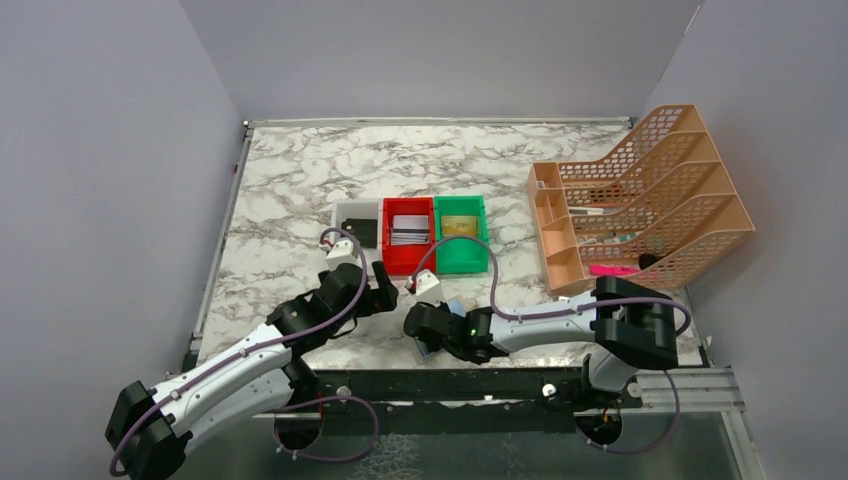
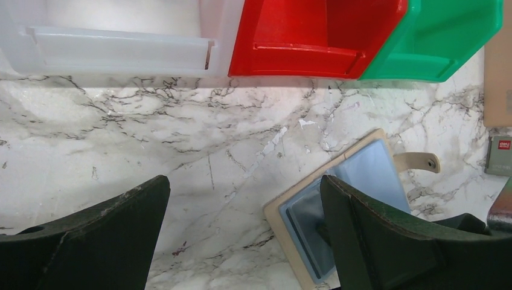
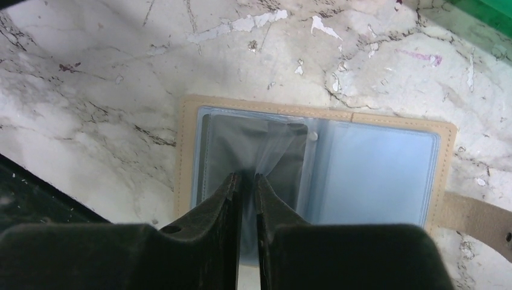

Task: Take the credit cards out of the card holder

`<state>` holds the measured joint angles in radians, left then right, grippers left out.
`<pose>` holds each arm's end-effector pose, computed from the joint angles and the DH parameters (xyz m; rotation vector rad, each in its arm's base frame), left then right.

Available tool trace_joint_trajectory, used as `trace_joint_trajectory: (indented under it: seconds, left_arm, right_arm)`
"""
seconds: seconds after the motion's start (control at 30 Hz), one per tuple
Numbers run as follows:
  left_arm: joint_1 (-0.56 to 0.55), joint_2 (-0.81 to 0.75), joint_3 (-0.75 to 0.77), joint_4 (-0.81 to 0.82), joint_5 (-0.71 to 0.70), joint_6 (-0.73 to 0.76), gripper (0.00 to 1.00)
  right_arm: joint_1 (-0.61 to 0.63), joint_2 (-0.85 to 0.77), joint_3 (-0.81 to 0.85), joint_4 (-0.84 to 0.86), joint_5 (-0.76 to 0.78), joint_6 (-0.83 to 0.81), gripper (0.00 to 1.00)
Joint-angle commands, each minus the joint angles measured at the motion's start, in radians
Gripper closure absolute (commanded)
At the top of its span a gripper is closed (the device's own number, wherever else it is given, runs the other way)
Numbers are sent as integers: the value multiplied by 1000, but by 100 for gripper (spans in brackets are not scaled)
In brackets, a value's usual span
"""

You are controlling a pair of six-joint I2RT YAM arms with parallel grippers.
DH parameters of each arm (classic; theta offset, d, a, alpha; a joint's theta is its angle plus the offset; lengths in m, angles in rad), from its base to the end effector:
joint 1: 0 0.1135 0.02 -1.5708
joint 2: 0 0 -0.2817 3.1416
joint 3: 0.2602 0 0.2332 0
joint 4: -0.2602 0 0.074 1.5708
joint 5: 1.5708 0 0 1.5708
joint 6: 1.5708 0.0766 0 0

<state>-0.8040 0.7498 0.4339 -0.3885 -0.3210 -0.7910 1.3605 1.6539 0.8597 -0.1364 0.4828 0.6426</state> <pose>0.1273 -0.0973 0.1975 -0.1554 2.2748 -0.4954 0.1034 0.3142 0.1618 -0.6544 2.2973 0.3488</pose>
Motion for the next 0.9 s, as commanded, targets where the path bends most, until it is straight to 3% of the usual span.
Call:
trace_joint_trajectory:
  seconds: [0.0, 0.23, 0.47, 0.73, 0.87]
  left_arm:
    - [7, -12, -9, 44, 58, 24, 1]
    - [6, -20, -12, 76, 131, 41, 1]
    - [8, -31, -46, 159, 242, 41, 1]
    - [7, 52, -140, 447, 465, -9, 1]
    - [6, 119, -173, 585, 545, -52, 6]
  right_arm:
    - [-2, -52, -41, 20, -22, 43, 85]
    - [-71, -162, -134, 186, -146, 85, 92]
    - [-207, -232, -259, 367, -366, 148, 97]
    - [-290, -245, -357, 482, -469, 212, 97]
    - [-306, -243, -381, 507, -485, 229, 97]
